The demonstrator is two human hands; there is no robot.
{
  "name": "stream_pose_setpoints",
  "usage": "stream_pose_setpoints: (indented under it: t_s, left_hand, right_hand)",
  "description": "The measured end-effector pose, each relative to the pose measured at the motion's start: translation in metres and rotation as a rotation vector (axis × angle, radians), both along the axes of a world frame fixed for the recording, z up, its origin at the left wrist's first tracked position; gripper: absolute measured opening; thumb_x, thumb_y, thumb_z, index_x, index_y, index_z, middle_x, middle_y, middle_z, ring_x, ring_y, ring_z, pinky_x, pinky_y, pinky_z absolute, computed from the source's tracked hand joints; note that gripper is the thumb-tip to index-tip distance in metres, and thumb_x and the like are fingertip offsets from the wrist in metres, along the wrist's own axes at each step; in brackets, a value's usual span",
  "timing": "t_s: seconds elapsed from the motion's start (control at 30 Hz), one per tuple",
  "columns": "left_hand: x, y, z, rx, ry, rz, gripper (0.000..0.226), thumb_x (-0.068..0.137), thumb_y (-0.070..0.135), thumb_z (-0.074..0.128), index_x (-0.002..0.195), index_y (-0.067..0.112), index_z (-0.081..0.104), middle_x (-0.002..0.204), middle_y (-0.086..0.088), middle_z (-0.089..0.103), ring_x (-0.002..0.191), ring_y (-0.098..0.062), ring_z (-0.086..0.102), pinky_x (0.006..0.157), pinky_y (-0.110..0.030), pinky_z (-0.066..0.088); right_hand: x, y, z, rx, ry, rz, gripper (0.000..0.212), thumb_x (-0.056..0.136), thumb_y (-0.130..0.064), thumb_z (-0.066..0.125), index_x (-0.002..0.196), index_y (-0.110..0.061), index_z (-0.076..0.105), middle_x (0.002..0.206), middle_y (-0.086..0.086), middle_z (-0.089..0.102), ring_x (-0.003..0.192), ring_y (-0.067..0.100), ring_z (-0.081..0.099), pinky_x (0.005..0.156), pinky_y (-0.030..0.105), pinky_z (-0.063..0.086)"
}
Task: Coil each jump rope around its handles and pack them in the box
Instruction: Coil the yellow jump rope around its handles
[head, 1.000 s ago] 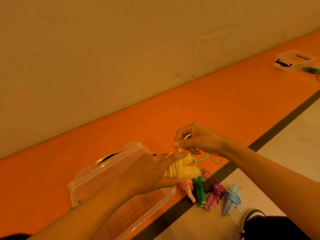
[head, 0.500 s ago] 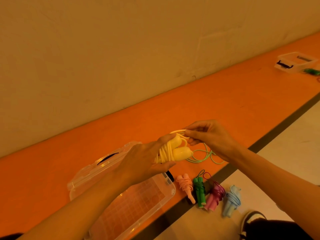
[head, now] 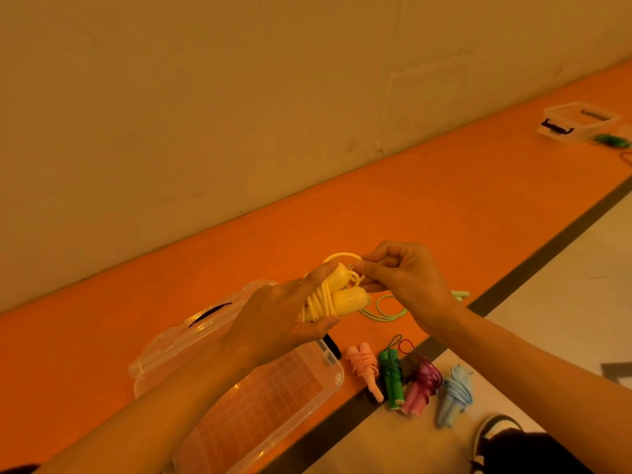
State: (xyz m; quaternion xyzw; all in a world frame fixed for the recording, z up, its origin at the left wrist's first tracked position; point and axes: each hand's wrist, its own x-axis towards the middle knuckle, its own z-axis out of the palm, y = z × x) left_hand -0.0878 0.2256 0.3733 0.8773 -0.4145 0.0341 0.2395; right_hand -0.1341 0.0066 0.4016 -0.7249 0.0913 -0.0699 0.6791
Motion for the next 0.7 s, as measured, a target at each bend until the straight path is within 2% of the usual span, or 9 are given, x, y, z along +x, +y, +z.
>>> stream_pose_setpoints:
  t_s: [0.1, 0.17, 0.23, 0.3, 0.37, 0.47, 0.6, 0.7]
  left_hand:
    - [-0.0023, -0.0012, -0.0031, 0.037, -0.066, -0.024, 0.077, 0.086, 0.074, 0.041, 0.15, 0.042, 0.013, 0.105, 0.003, 0.069, 0.071, -0.006, 0.051, 0.055, -0.018, 0.037]
    - [-0.0053, -0.0032, -0.0052, 0.048, -0.101, -0.056, 0.077, 0.087, 0.073, 0.042, 0.151, 0.039, 0.016, 0.104, 0.004, 0.07, 0.068, -0.005, 0.053, 0.053, -0.017, 0.038]
    - [-0.006, -0.003, -0.0072, 0.046, -0.119, -0.061, 0.077, 0.087, 0.073, 0.043, 0.151, 0.038, 0.018, 0.103, 0.005, 0.071, 0.064, -0.005, 0.055, 0.05, -0.013, 0.035]
    - [-0.0051, -0.0016, -0.0071, 0.026, -0.131, -0.04, 0.077, 0.087, 0.072, 0.043, 0.152, 0.035, 0.021, 0.101, 0.005, 0.07, 0.064, -0.003, 0.049, 0.05, -0.009, 0.031]
    - [-0.003, -0.0007, -0.0065, 0.009, -0.095, -0.023, 0.077, 0.087, 0.072, 0.043, 0.151, 0.038, 0.018, 0.103, 0.004, 0.069, 0.068, -0.003, 0.048, 0.051, -0.016, 0.039]
    - [-0.0017, -0.0014, -0.0061, 0.006, -0.084, -0.027, 0.076, 0.087, 0.072, 0.042, 0.151, 0.039, 0.015, 0.104, 0.003, 0.069, 0.069, -0.004, 0.048, 0.052, -0.022, 0.045]
    - [-0.0011, -0.0022, -0.005, 0.007, -0.065, -0.027, 0.076, 0.087, 0.073, 0.042, 0.15, 0.041, 0.014, 0.108, 0.002, 0.068, 0.07, -0.004, 0.05, 0.052, -0.023, 0.046]
    - [0.0024, 0.0, -0.005, -0.011, -0.057, -0.023, 0.076, 0.087, 0.075, 0.04, 0.15, 0.043, 0.01, 0.112, 0.002, 0.068, 0.072, -0.006, 0.057, 0.053, -0.027, 0.051]
  right_hand:
    - [0.0016, 0.0006, -0.0019, -0.04, -0.042, -0.064, 0.013, 0.085, -0.006, 0.074, 0.088, 0.004, 0.066, 0.077, 0.014, 0.075, 0.068, 0.023, 0.072, 0.063, 0.03, 0.06]
    - [0.0032, -0.0014, -0.0009, -0.168, -0.071, -0.062, 0.015, 0.084, -0.013, 0.076, 0.087, -0.001, 0.067, 0.079, 0.01, 0.074, 0.074, 0.02, 0.071, 0.067, 0.03, 0.057]
    - [0.0047, -0.0041, 0.001, -0.282, -0.079, -0.033, 0.015, 0.082, -0.018, 0.079, 0.083, -0.007, 0.069, 0.081, 0.005, 0.072, 0.071, 0.013, 0.066, 0.064, 0.027, 0.052]
    - [0.0044, -0.0071, 0.0014, -0.303, -0.045, 0.003, 0.015, 0.08, -0.02, 0.08, 0.081, -0.009, 0.07, 0.081, 0.002, 0.07, 0.065, 0.014, 0.06, 0.057, 0.028, 0.05]
    - [0.0028, -0.0087, -0.0002, -0.265, 0.007, 0.025, 0.013, 0.08, -0.019, 0.08, 0.083, -0.009, 0.073, 0.073, 0.004, 0.068, 0.057, 0.017, 0.057, 0.051, 0.026, 0.048]
    - [0.0003, -0.0058, -0.0039, -0.15, 0.052, 0.046, 0.014, 0.082, -0.008, 0.077, 0.091, 0.002, 0.073, 0.077, 0.02, 0.071, 0.059, 0.018, 0.066, 0.057, 0.025, 0.055]
    - [-0.0022, -0.0039, -0.0027, -0.15, 0.116, 0.116, 0.011, 0.087, -0.01, 0.072, 0.094, -0.002, 0.073, 0.086, 0.017, 0.075, 0.068, 0.018, 0.07, 0.063, 0.024, 0.057]
    - [-0.0025, -0.0082, 0.0039, 0.004, 0.149, 0.166, 0.016, 0.09, -0.01, 0.067, 0.1, 0.001, 0.071, 0.091, 0.019, 0.074, 0.073, 0.017, 0.069, 0.064, 0.021, 0.055]
